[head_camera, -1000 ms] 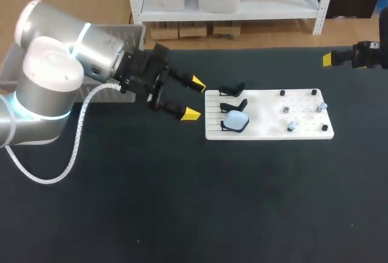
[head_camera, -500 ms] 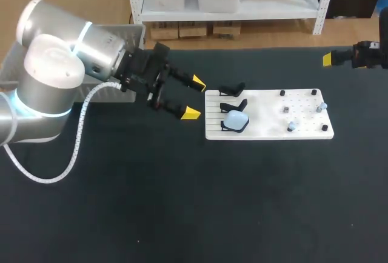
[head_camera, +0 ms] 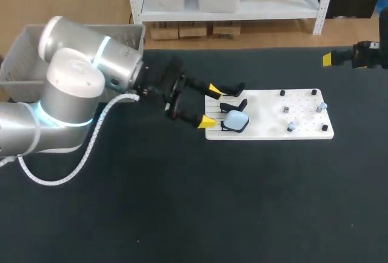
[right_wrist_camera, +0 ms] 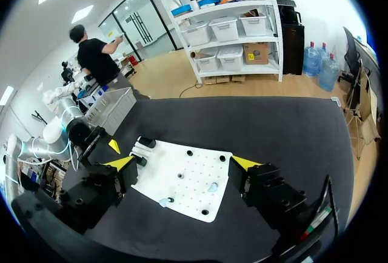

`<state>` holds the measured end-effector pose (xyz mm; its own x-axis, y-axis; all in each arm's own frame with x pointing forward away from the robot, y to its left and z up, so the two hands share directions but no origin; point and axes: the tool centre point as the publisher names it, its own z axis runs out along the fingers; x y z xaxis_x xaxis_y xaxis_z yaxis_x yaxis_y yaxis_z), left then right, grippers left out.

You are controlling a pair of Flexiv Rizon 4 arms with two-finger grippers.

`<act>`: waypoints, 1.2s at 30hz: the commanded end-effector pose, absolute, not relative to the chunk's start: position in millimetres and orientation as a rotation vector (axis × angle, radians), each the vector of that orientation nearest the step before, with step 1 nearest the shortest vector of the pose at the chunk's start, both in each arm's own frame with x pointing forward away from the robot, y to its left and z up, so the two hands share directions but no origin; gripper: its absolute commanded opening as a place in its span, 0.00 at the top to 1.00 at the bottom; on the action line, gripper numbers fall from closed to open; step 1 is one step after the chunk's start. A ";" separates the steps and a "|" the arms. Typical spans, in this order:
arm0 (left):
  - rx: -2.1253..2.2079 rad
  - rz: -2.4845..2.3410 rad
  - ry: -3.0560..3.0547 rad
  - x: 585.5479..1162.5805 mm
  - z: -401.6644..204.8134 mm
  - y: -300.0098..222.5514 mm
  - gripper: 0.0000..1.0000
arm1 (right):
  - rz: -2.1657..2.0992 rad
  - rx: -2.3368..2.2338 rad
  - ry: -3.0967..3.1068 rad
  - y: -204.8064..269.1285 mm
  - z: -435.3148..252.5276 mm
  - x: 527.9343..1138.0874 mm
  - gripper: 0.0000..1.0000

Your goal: Pick up each earbud case from the left stands, insert the matching earbuds, close the lid, and place the case in the box.

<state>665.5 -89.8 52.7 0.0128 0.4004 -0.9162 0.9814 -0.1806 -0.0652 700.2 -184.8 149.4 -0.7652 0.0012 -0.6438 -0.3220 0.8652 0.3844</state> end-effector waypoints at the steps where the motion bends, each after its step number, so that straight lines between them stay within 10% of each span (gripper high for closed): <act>1: 1.647 -1.168 1.409 669.8 46.0 -98.9 0.00 | 0.637 -0.231 2.372 -184.9 149.8 699.9 0.00; 27: 1.632 -1.186 1.428 643.7 21.7 -111.2 0.00 | 0.637 -0.231 2.372 -184.9 149.8 699.9 0.00; 36: 1.624 -1.175 1.460 645.9 19.4 -112.9 0.22 | 0.637 -0.231 2.372 -184.9 149.8 699.9 0.00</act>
<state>646.0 -111.2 19.7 -0.0208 0.3963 -0.9179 0.9801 -0.1731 -0.0970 700.2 -184.8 149.4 -0.7652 0.0013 -0.6438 -0.3219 0.8652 0.3844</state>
